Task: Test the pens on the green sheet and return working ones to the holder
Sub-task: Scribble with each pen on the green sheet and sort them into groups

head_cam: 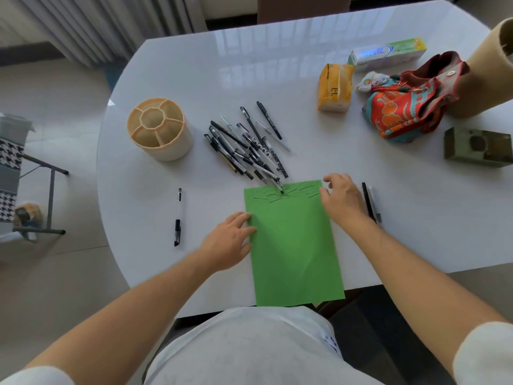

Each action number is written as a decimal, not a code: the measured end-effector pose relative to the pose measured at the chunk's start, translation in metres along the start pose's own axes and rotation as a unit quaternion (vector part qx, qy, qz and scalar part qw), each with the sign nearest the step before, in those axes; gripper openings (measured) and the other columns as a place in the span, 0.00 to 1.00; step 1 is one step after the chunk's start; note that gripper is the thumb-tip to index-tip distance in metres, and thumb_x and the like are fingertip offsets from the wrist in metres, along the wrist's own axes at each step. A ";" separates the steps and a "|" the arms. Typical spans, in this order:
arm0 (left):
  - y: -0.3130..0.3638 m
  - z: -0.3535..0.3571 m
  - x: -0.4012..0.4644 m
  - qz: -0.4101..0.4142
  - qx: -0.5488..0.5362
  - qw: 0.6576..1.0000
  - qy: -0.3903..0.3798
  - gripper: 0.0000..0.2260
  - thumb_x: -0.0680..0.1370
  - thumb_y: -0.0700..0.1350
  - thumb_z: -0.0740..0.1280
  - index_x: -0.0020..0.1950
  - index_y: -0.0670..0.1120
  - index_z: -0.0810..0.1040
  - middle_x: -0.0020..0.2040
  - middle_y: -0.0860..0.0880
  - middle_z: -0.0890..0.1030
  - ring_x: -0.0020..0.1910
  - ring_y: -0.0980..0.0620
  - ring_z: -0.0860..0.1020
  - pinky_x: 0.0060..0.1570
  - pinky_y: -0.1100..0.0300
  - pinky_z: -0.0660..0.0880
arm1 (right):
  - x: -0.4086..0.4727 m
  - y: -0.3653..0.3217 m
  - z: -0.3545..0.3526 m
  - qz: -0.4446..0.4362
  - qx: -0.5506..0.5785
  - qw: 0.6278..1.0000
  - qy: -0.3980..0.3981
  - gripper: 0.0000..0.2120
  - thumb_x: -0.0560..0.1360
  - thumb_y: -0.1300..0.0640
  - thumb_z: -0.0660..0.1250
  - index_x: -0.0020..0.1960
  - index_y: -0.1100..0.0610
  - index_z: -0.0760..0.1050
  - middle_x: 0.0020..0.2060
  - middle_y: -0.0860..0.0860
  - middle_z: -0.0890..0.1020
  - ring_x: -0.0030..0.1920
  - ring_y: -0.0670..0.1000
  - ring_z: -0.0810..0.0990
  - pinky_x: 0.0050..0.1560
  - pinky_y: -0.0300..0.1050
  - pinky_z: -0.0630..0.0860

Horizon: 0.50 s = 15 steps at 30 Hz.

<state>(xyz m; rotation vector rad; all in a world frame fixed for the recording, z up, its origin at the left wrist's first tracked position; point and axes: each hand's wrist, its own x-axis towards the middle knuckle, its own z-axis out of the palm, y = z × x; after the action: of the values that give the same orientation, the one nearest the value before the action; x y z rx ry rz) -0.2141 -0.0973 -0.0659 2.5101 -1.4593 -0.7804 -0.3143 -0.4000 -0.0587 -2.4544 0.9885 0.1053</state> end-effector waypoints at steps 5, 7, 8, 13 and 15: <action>-0.001 0.002 -0.006 -0.007 0.003 1.000 -0.016 0.22 0.79 0.51 0.63 0.74 0.51 0.71 0.79 0.47 0.62 0.78 0.46 0.58 0.75 0.46 0.62 | 0.046 -0.065 0.020 -0.020 0.065 0.998 0.001 0.15 0.79 0.53 0.65 0.62 0.58 0.79 0.58 0.57 0.81 0.56 0.57 0.80 0.58 0.51 0.76; -0.001 0.002 -0.008 -0.008 0.001 1.000 -0.019 0.22 0.79 0.50 0.63 0.74 0.51 0.70 0.79 0.47 0.62 0.78 0.46 0.58 0.75 0.46 0.62 | 0.057 -0.078 0.031 -0.026 0.029 0.999 -0.019 0.15 0.78 0.50 0.67 0.61 0.56 0.79 0.58 0.56 0.80 0.53 0.57 0.80 0.53 0.49 0.76; -0.001 0.002 -0.009 -0.008 0.002 1.000 -0.021 0.22 0.79 0.50 0.63 0.74 0.51 0.70 0.79 0.47 0.61 0.79 0.46 0.57 0.75 0.46 0.62 | 0.060 -0.082 0.036 -0.033 0.004 0.999 -0.023 0.14 0.78 0.49 0.68 0.59 0.55 0.79 0.55 0.55 0.79 0.50 0.56 0.79 0.48 0.47 0.74; -0.002 0.000 -0.009 0.000 -0.004 1.000 -0.019 0.23 0.79 0.49 0.63 0.74 0.49 0.70 0.79 0.46 0.61 0.79 0.46 0.56 0.75 0.49 0.58 | 0.062 -0.082 0.049 -0.021 -0.055 0.998 -0.008 0.10 0.76 0.51 0.68 0.51 0.56 0.80 0.46 0.55 0.81 0.41 0.56 0.78 0.41 0.46 0.73; -0.003 -0.001 -0.008 0.003 -0.003 1.000 -0.020 0.22 0.79 0.49 0.63 0.74 0.49 0.70 0.79 0.46 0.61 0.79 0.46 0.56 0.75 0.50 0.58 | 0.061 -0.073 0.044 0.003 -0.033 0.999 0.001 0.09 0.74 0.52 0.67 0.49 0.56 0.82 0.45 0.56 0.84 0.42 0.57 0.80 0.41 0.45 0.74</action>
<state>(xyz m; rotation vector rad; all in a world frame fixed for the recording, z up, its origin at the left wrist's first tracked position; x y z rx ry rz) -0.2147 -0.0891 -0.0627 2.4989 -1.4739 -0.8372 -0.2156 -0.3733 -0.0822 -2.5125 1.0077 0.1401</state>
